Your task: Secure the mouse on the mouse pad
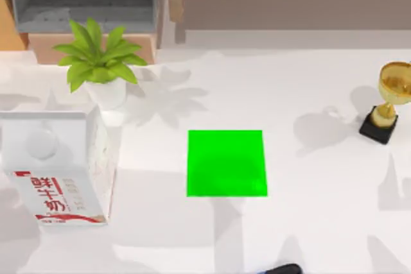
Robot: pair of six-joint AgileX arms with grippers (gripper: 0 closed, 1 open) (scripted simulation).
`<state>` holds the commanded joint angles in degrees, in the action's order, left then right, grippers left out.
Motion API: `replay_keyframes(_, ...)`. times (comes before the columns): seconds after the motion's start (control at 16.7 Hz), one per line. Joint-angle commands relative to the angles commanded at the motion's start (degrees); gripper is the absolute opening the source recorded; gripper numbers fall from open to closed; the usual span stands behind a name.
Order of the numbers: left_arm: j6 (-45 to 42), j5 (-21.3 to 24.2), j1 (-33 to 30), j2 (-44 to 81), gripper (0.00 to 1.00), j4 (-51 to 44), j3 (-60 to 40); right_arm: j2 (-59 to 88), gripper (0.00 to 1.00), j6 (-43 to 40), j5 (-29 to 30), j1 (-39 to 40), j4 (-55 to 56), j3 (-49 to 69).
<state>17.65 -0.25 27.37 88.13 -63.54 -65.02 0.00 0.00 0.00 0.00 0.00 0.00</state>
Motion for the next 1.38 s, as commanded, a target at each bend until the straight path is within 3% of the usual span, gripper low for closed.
replay_keyframes(0.42,-28.33,1.78,-10.38,0.64,0.00,-3.18,-12.20,0.00,1.00,0.00,0.00,0.00,0.00,0.00)
replay_keyframes(1.38,-118.01,4.20,-48.72,20.46,0.00,-10.13,-43.39,0.00,1.00,0.00,0.00,0.00,0.00,0.00)
